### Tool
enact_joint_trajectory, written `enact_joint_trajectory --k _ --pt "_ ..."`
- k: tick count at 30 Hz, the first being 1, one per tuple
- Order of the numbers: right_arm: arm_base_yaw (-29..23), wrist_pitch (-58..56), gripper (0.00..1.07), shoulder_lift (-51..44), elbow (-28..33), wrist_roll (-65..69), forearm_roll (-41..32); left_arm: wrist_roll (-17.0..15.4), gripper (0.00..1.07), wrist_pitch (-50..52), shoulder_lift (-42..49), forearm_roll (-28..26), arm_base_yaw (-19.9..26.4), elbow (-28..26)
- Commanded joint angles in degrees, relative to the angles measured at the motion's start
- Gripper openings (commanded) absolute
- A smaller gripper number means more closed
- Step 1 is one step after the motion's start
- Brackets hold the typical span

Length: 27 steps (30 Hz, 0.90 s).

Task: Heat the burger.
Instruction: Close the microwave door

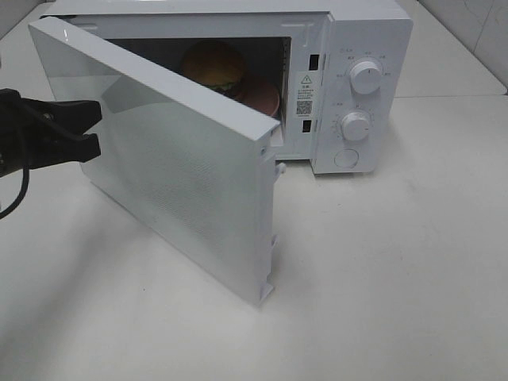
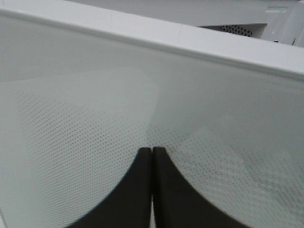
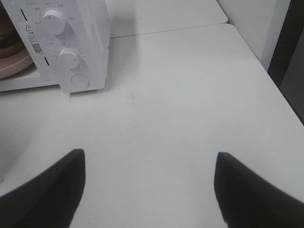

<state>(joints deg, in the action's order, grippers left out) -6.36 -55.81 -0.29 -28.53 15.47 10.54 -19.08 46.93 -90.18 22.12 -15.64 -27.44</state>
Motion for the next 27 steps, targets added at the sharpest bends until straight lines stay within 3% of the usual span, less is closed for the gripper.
enact_joint_trajectory --k 1,10,20,27 --pt "0.34 0.06 0.73 -1.43 0.11 0.46 -0.11 0.23 0.0 0.69 -1.15 -2.06 -1.89 -1.09" --pt "0.34 0.06 0.73 -1.43 0.11 0.46 -0.11 0.34 0.0 0.4 -3.5 -4.13 -5.04 -3.78" --pt "0.34 0.06 0.73 -1.43 0.11 0.46 -0.11 2.64 0.0 0.0 -9.57 -11.4 -11.97 -10.54" --pt "0.34 0.06 0.73 -1.43 0.11 0.46 -0.11 3.04 0.0 -1.83 -13.24 -15.47 -14.38 -14.95"
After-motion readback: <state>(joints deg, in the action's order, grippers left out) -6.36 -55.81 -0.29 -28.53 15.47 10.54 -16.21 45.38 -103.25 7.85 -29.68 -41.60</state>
